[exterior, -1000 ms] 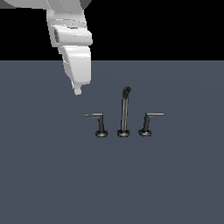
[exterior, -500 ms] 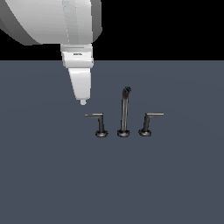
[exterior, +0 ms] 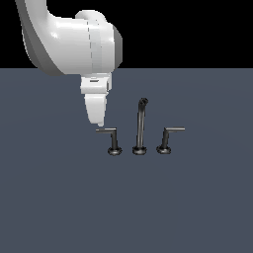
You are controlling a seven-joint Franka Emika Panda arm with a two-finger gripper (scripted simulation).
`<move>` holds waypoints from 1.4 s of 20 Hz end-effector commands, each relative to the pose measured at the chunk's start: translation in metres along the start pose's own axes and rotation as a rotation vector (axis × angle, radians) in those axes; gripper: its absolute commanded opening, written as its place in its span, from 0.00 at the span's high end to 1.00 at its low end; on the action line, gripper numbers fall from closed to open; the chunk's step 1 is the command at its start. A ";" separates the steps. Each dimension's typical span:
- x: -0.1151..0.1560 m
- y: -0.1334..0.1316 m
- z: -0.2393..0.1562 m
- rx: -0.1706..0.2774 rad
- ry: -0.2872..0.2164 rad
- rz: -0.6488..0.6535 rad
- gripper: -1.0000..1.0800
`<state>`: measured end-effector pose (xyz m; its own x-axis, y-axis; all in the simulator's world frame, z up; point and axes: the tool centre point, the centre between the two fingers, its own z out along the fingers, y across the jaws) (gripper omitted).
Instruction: Turn on the faucet by rotating a designated handle.
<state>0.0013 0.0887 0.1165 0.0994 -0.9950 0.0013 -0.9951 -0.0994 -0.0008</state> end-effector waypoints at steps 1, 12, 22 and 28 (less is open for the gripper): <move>0.004 -0.006 0.008 0.000 0.001 0.033 1.00; 0.009 -0.015 0.019 -0.001 0.000 0.079 1.00; -0.008 0.014 0.018 -0.001 0.000 0.078 1.00; -0.005 0.020 0.018 0.007 -0.002 0.087 1.00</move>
<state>-0.0137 0.0928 0.0983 0.0129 -0.9999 -0.0027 -0.9998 -0.0128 -0.0116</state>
